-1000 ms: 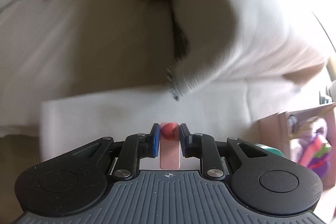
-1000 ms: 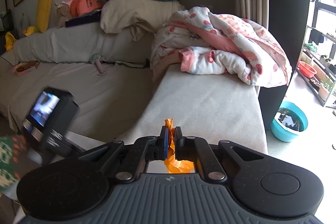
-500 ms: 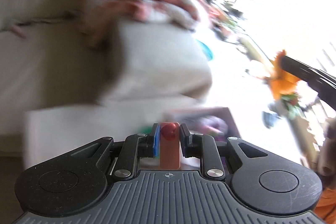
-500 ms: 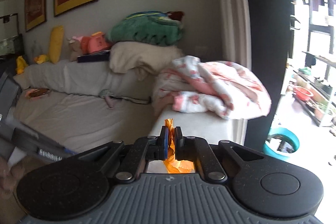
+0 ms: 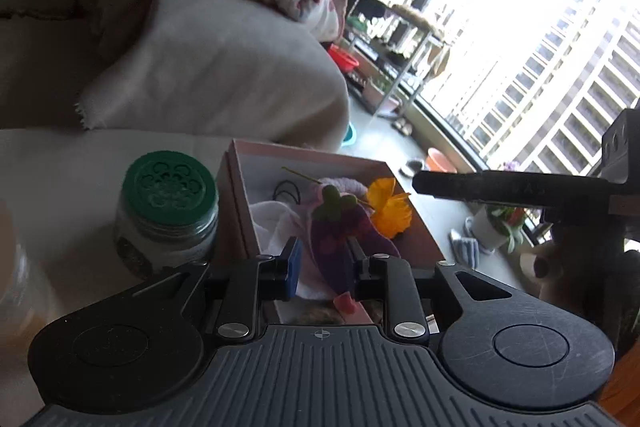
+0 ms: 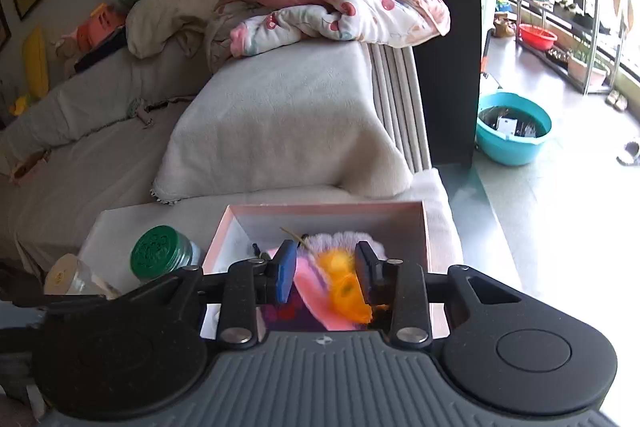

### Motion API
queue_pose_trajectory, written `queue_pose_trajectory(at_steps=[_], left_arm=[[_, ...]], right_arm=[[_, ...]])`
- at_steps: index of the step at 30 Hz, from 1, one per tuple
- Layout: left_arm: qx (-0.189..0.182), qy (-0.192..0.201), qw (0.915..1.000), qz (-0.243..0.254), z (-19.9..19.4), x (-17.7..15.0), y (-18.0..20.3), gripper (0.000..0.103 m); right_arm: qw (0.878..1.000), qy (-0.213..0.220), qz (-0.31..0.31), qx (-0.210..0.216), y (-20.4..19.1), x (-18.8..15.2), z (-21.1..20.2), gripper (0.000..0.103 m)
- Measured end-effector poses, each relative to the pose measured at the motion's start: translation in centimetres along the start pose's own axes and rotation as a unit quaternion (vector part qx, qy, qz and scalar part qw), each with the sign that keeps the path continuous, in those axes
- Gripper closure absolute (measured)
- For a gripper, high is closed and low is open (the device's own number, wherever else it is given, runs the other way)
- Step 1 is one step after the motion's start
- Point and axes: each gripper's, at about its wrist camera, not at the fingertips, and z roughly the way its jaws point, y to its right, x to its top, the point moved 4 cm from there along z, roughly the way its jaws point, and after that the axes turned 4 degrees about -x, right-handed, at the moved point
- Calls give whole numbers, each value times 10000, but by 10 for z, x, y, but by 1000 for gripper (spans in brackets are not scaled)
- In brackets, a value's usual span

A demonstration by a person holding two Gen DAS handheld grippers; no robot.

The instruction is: Organize soft objects

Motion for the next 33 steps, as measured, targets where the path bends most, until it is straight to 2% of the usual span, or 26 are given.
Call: queue_pose_trajectory(at_steps=[1,3,6,8,10,14,16,18,19,20,22,23,24,25,29,33], left_arm=[[52,105,9999,21,-15,-2,0,78],[316,257,9988,261,-44,-19,3,77],[885,250,9932,710,-65,-63,6,77],[1292,1,9871,945,-62,-100,1,77],[1645,-208,9821,894,-55,-127,-10,77],[1839,-467,9799,620,-47,-164,-22,76],[1986,-337,9760,827,-44,-169,-14,72],[2056,-284,9744,864,-40,-171,-7,62],[2071,-268,9738,901,-37,-174,-3,50],[2093,-262,9727,963,-31,-174,2,37],[2167,-233,9700,1076,-16,-174,9,22],[2230,-176,9689,1063,-12,-175,11,18],[2289,-67,9686,970,-12,-177,12,17],[2346,71,9683,858,-11,-177,12,17],[2644,389,9598,864,-5,-180,14,16],[2727,434,9580,770,-3,-178,14,16]], right_arm=[[9998,17,58,193,2,-5,-7,61],[9993,168,110,308,4,-16,-22,43],[9981,553,-276,-13,-4,-40,-51,34],[9958,662,-610,-161,-15,-67,-62,27],[9938,634,-893,-181,-26,-96,-65,24],[9931,242,-1122,-252,-45,-151,-49,24],[9938,-26,-1088,-230,-49,-169,-35,24],[9942,-281,-1012,-209,-49,-182,-19,24],[9944,-388,-961,-219,-47,-187,-12,22],[9945,-251,-992,-241,-47,-190,-11,18],[9930,-214,-1073,-449,-46,-192,-7,16],[9923,-168,-1125,-482,-46,-193,-6,11],[9918,-136,-1142,-550,-45,-194,-4,2],[9921,-115,-1070,-641,-41,-194,-4,0],[9932,21,-704,-922,-26,-195,-8,0],[9920,94,-526,-1145,-21,-196,-9,0]])
